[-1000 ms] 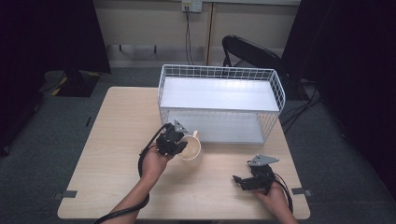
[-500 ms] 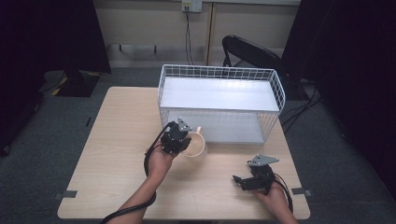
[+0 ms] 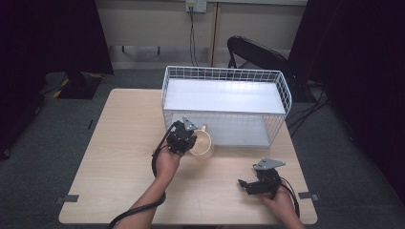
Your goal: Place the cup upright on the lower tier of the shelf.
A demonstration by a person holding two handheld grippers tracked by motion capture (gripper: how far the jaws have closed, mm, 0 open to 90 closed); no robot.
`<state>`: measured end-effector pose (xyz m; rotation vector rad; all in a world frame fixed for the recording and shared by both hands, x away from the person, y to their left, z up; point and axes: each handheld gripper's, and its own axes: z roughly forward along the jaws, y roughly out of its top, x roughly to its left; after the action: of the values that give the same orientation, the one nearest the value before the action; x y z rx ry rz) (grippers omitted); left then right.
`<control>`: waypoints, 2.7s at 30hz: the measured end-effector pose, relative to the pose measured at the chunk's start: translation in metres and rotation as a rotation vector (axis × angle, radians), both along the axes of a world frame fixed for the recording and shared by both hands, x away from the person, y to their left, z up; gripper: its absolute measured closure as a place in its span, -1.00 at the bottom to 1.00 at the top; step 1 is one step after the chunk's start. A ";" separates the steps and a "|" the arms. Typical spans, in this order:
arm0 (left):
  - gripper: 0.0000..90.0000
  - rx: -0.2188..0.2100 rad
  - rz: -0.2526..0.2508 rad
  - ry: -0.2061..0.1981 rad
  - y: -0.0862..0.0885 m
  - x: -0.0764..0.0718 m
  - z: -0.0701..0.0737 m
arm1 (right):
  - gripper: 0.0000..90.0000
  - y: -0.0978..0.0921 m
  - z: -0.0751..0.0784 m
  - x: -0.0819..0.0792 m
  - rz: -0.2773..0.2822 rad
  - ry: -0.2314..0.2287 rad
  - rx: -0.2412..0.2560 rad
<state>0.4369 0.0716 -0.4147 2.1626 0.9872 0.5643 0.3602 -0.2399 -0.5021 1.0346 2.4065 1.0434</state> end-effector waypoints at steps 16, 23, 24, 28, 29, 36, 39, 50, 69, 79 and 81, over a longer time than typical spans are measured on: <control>0.84 -0.015 0.046 -0.020 -0.009 0.009 -0.006 | -0.75 0.000 0.000 0.000 0.000 0.000 -0.001; 0.84 -0.035 0.069 -0.024 -0.011 0.011 -0.006 | -0.75 0.000 0.000 0.000 0.000 0.000 -0.002; 0.84 -0.032 0.076 -0.031 -0.013 0.012 -0.006 | -0.75 0.000 0.000 0.000 0.000 0.000 -0.002; 0.84 -0.020 0.081 -0.039 -0.015 0.014 -0.005 | -0.75 0.000 0.000 0.000 0.000 0.000 -0.002; 0.84 -0.019 0.084 -0.044 -0.016 0.014 -0.005 | -0.75 0.000 0.000 0.000 0.000 0.000 -0.002; 0.84 -0.005 0.099 -0.060 -0.018 0.018 -0.005 | -0.75 0.000 0.000 0.000 0.000 0.000 -0.002; 0.84 0.003 0.103 -0.061 -0.019 0.019 -0.007 | -0.75 0.000 0.000 0.000 0.000 0.000 -0.001; 0.84 0.016 0.126 -0.069 -0.022 0.025 -0.009 | -0.75 0.000 0.000 0.000 0.000 0.000 -0.001; 0.84 0.039 0.157 -0.106 -0.023 0.027 -0.018 | -0.75 0.000 0.000 0.000 0.000 0.000 -0.001; 0.83 0.036 0.164 -0.121 -0.024 0.027 -0.021 | -0.75 0.000 0.000 0.000 0.000 0.000 -0.001; 0.83 0.034 0.164 -0.123 -0.024 0.027 -0.022 | -0.75 0.000 0.000 -0.001 0.000 0.000 -0.001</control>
<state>0.4637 0.0479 -0.4364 2.0614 1.1001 0.7873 0.3597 -0.2402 -0.5020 1.0346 2.4068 1.0415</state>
